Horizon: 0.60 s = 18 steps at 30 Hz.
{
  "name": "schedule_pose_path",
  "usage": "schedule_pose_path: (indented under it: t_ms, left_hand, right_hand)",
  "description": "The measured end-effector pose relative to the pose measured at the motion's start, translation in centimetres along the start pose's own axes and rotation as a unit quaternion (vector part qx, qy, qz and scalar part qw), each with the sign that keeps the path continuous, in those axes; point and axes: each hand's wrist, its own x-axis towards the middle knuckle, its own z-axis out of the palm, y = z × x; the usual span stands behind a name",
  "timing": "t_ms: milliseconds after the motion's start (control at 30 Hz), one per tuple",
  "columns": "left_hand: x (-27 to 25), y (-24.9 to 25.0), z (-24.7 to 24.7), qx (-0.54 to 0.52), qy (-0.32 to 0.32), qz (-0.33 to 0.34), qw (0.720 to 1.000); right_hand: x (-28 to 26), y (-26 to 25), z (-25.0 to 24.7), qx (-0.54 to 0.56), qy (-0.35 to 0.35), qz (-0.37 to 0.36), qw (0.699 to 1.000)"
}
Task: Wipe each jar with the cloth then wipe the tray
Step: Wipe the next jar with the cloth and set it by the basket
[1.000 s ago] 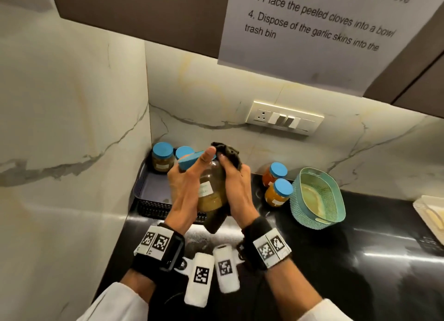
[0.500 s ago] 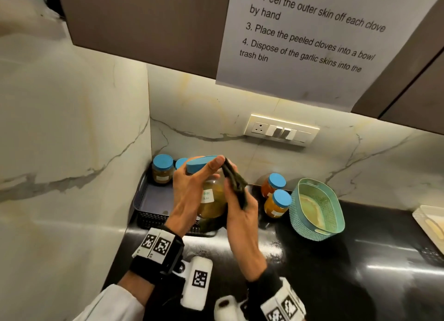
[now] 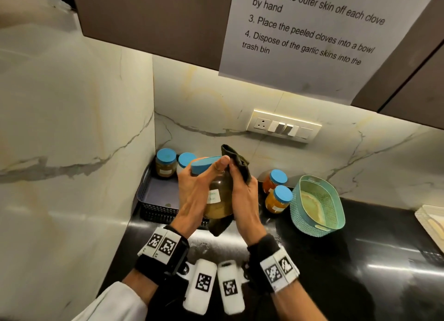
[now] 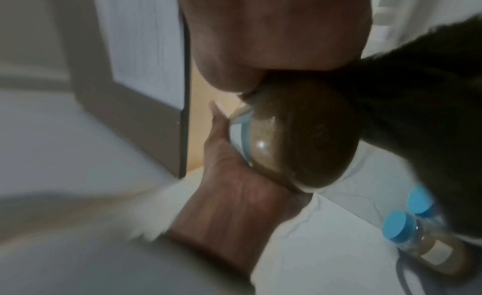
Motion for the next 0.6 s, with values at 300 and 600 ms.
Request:
schedule_pose_path:
  t_ms: [300, 600]
  left_hand:
    - [-0.8, 0.0, 0.6, 0.001, 0.004, -0.008, 1.000]
    - [-1.0, -0.3, 1.4, 0.032, 0.021, -0.042, 0.998]
  right_hand:
    - [-0.4, 0.3, -0.5, -0.020, 0.029, 0.004, 0.999]
    - [-1.6, 3.1, -0.9, -0.039, 0.030, -0.036, 0.998]
